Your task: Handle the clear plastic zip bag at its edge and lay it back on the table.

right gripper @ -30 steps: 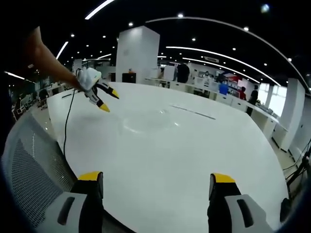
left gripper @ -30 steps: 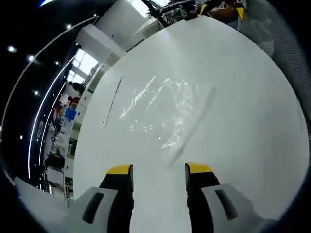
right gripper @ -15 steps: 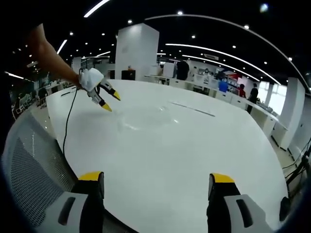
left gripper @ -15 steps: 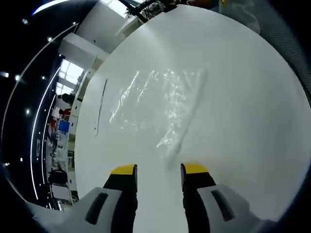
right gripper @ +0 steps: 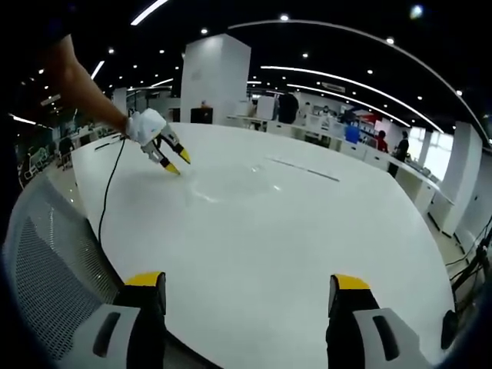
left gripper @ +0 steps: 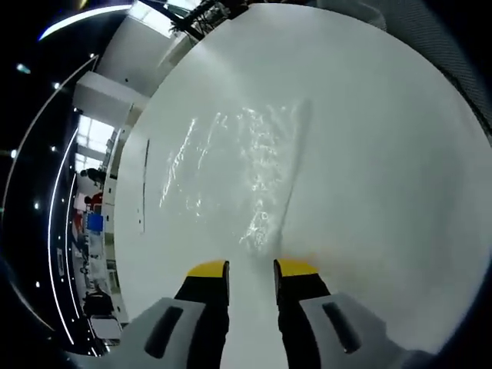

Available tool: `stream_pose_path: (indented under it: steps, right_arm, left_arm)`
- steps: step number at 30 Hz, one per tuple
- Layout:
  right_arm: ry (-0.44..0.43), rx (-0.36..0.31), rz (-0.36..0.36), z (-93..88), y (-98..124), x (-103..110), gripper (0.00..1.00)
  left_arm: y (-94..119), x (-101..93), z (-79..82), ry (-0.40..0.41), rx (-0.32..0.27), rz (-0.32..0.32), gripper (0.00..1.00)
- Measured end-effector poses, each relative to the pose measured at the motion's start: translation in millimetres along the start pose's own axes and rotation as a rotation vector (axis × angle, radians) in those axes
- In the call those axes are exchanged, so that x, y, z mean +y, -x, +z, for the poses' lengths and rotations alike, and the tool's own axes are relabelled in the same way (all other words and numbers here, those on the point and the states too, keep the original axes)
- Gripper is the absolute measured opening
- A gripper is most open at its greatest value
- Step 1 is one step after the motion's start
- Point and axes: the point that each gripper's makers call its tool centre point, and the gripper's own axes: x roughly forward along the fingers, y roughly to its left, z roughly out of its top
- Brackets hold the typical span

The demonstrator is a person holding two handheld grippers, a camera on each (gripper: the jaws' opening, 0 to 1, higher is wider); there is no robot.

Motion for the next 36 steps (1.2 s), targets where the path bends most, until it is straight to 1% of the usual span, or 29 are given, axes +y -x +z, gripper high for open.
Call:
stream_pose_path:
  steps: [4,5,9,13,18,20,23,26,28,32,36]
  right_arm:
    - [0.003,0.007,0.001,-1.1,0,0,0.87]
    - [0.002,0.008,0.001,-1.3,0,0,0.87]
    - [0.003,0.010,-0.001,-1.8,0,0,0.86]
    - [0.002,0.013,-0.004,-2.5,0,-1,0.86]
    - [0.003,0.014,-0.005,-2.8,0,-1,0.85]
    - [0.005,0.016,-0.005,-3.1,0,-1,0.85]
    - [0.004,0.016,-0.006,-3.2,0,-1,0.85]
    - [0.005,0.016,-0.005,-3.4,0,-1,0.85]
    - [0.006,0.016,-0.005,-3.6,0,-1,0.85]
    - [0.006,0.016,-0.004,-3.4,-1,-1,0.85]
    - [0.009,0.016,-0.004,-3.3,-1,-1,0.84]
  left_arm:
    - [-3,6.7,0.5,0.006,-0.004,0.001,0.22]
    - [-7,6.3,-2.8,0.005,-0.010,-0.011,0.21]
    - [-11,0.2,-1.3,0.006,-0.025,-0.053,0.12]
    - [-17,-1.2,-4.0,-0.004,-0.024,-0.067,0.05]
    - [-21,0.6,-5.2,0.009,-0.028,-0.084,0.05]
    - [-20,2.0,-3.1,0.001,-0.026,-0.085,0.05]
    - [-21,1.6,-0.8,0.007,-0.028,-0.095,0.03]
    - [-22,3.0,0.1,0.029,-0.033,-0.093,0.02]
    - [-25,3.3,-4.2,0.051,-0.035,-0.101,0.01]
    - [-23,2.5,-1.2,0.078,-0.038,-0.101,0.00]
    - [-30,2.9,-8.2,0.076,-0.032,-0.106,0.00]
